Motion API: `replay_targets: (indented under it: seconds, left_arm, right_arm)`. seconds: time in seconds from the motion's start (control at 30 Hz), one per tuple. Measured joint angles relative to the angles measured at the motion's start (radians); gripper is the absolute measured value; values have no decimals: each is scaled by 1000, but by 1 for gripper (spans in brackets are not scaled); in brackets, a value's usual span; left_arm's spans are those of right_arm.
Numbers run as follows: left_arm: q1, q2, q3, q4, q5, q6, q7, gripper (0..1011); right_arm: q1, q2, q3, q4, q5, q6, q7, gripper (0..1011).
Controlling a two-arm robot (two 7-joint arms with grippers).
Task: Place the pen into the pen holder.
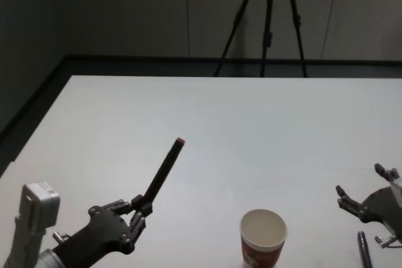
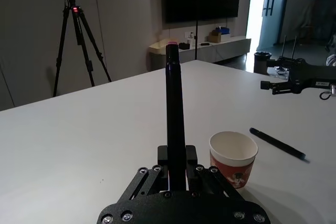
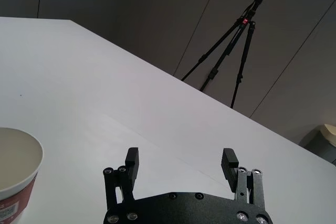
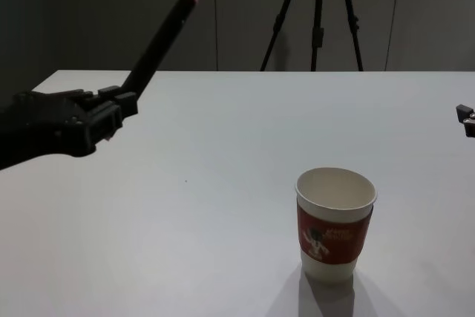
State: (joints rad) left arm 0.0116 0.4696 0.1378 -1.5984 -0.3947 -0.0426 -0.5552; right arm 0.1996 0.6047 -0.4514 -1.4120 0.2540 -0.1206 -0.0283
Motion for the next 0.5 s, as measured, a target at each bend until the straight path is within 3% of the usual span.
replay_targets:
  seconds: [0.5]
  left_arm:
    - [-85, 4, 87, 32, -46, -40, -75, 184]
  right_arm:
    - [0, 0, 0, 0, 0, 0, 0, 1001]
